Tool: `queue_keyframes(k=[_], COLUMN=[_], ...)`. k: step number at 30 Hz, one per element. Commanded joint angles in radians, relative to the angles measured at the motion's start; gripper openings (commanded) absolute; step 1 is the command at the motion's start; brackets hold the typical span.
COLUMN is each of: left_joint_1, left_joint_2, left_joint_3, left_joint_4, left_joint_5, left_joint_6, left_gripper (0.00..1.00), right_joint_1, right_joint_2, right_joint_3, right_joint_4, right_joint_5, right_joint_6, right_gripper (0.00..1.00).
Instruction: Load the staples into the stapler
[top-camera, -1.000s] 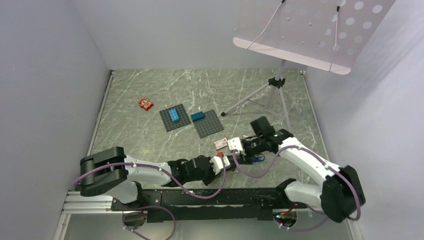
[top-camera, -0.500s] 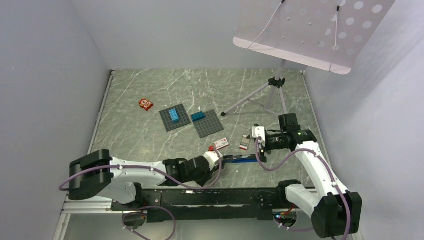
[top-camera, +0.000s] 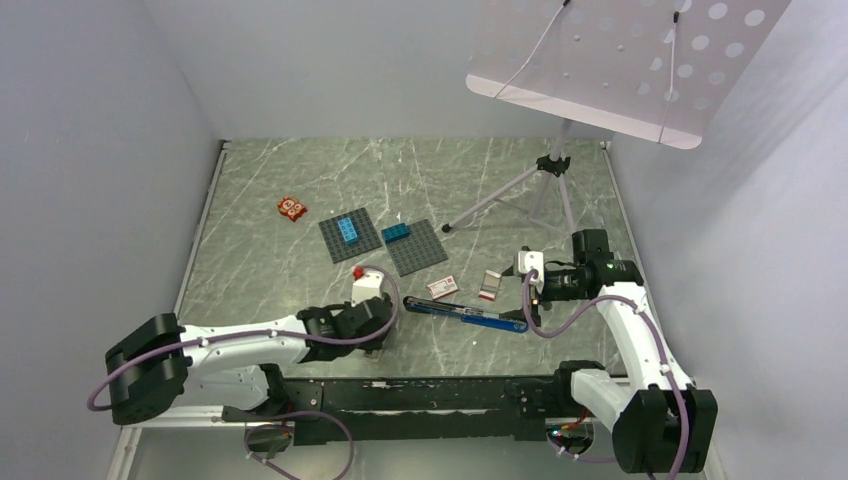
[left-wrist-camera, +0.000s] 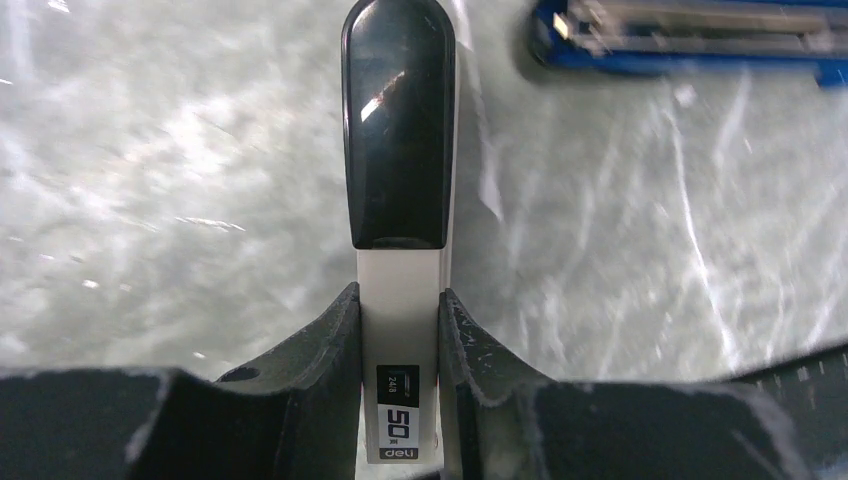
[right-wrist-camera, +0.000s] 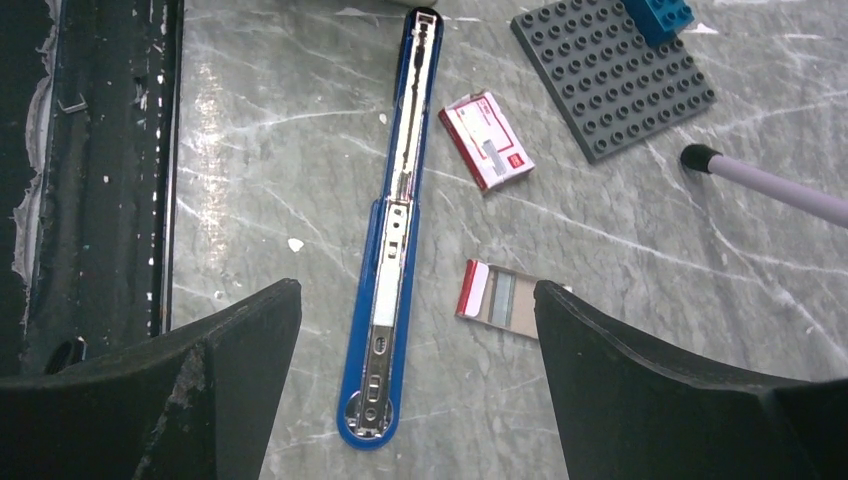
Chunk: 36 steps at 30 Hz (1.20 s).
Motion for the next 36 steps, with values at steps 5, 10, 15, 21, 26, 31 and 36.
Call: queue_keyframes(k=[5, 10, 15, 21, 26, 31, 36], left_joint_1=[0.211, 0.314, 0.329, 0.328, 0.332, 0.336, 0.336], left_joint_2=[0.109, 0.165, 0.114, -0.066, -0.221, -0.32, -0.426], left_joint_3=[0.0, 0.01, 0.04, 0.044, 0.01, -0.107, -0.332], left_joint_4=[-0.021, 0.083, 0.133, 0.136, 0.2, 0.46, 0.828], left_joint_5=[-0.095, -0.093, -0.071, -0.031, 0.054, 0.308, 0.469], left_joint_6=[0.063, 0.139, 0.221, 0.272, 0.378, 0.607, 0.723], left_gripper=[0.0, 0.11, 0.38, 0.81, 0.99, 0.99, 0.99], right_joint_1=[-0.043, -0.045, -0.045, -0.042, -0.032, 0.03, 0.094], right_joint_2=[0.035, 0.065, 0.111, 0.169, 0.226, 0.267, 0.308], right_joint_3=[0.02, 0.012, -0.022, -0.058, -0.079, -0.077, -0.064], right_joint_4=[-0.065, -0.062, -0.019, 0.071, 0.108, 0.122, 0.144], right_joint_5=[-0.004, 0.092, 0.191, 0.287, 0.335, 0.373, 0.412], right_joint_6=[-0.115, -0.135, -0.123, -0.088, -0.098, -0.094, -0.058], right_gripper=[0.98, 1.0, 1.0, 1.0, 0.95, 0.82, 0.65])
